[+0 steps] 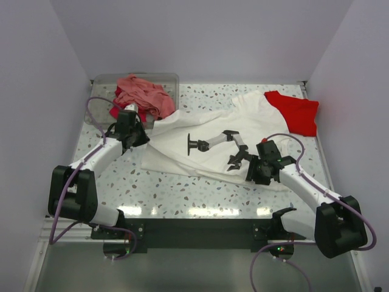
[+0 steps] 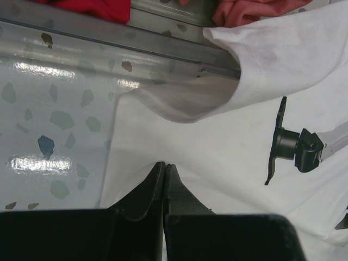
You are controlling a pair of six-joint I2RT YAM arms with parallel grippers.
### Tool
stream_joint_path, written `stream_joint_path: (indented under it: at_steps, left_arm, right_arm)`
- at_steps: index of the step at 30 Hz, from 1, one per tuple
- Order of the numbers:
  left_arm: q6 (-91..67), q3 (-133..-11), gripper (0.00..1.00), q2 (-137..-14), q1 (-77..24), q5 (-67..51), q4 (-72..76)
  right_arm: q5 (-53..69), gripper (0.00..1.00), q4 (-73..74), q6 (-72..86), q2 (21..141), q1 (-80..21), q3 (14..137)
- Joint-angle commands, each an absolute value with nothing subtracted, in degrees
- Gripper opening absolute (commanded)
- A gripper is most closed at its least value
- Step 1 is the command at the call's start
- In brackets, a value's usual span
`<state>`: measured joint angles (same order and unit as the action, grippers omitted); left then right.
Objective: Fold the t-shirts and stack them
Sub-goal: Fold the tshirt
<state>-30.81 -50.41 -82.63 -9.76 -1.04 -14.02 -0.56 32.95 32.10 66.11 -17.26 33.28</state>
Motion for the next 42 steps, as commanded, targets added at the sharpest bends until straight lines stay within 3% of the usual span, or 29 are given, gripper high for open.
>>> stream_joint_path:
  at_steps: [1, 9, 18, 22, 32, 42]
  left_arm:
    - [-29.7, -52.9, 0.0, -81.2, -9.3, -0.2, -13.2]
    - [-29.5, -53.0, 0.0, -81.2, -9.3, -0.2, -13.4]
    - [-29.5, -53.1, 0.0, -81.0, -9.3, -0.2, -13.5]
    - [-29.4, -53.2, 0.0, -80.8, -9.3, -0.2, -13.8]
    - [-29.2, -53.5, 0.0, -81.6, -9.3, -0.1, -13.4]
    - [-28.3, -54.3, 0.0, -83.7, -9.3, 2.0, -13.2]
  right_arm:
    - [-1.8, 0.48, 31.8, 32.9, 66.3, -17.6, 34.0]
    - [-0.3, 0.37, 29.7, 33.0, 68.0, -17.7, 33.0]
    - [-0.8, 0.07, 30.9, 33.0, 66.0, -17.6, 33.3]
    - [-1.2, 0.01, 32.2, 32.8, 65.1, -17.7, 34.0]
    - [-5.0, 0.0, 34.4, 31.3, 66.2, -17.6, 43.0]
    - [-11.2, 0.0, 33.3, 28.4, 78.0, -17.4, 58.7]
